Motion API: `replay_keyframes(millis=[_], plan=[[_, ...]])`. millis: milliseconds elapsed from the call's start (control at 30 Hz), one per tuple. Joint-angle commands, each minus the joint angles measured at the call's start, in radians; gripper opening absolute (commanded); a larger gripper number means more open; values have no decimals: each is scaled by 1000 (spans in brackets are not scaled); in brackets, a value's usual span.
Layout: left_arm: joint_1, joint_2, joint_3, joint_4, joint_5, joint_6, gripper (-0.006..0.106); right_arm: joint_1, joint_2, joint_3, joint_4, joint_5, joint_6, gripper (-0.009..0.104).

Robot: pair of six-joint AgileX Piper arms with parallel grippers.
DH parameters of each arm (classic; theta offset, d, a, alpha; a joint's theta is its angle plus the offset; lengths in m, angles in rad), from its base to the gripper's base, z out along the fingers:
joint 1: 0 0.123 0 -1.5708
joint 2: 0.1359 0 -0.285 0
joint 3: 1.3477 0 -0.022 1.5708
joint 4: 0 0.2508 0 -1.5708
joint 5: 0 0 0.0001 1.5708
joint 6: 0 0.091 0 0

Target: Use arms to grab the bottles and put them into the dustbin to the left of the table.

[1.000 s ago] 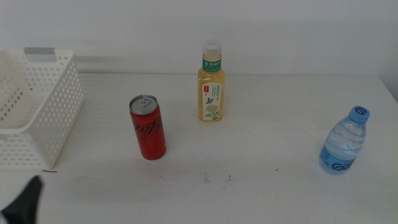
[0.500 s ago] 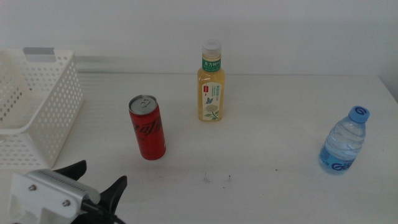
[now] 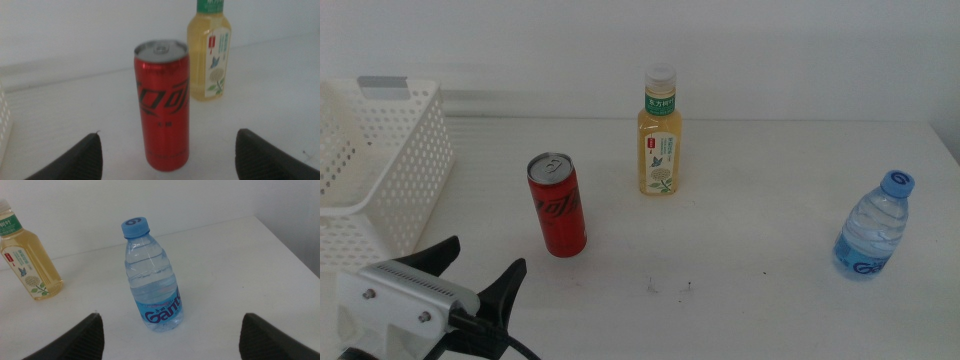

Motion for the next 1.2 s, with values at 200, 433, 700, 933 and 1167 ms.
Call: replay_keyframes(millis=[200,433,700,933,1167], plan=[[-3,7,-12,25,-19,-23,88,-8,-4,3,-3,-9,-3,80],[-2,176,-117,10,-47,-11,88,-8,-4,3,-3,-9,-3,80],[-2,455,-227,20,-157,-89,88,-8,-4,3,-3,-9,-3,80],[-2,581,-368,-6,-157,-91,88,-8,-4,3,-3,-9,-3,80],[-2,657,-505,-30,-122,-44,88,-8,-4,3,-3,-9,-3,80]])
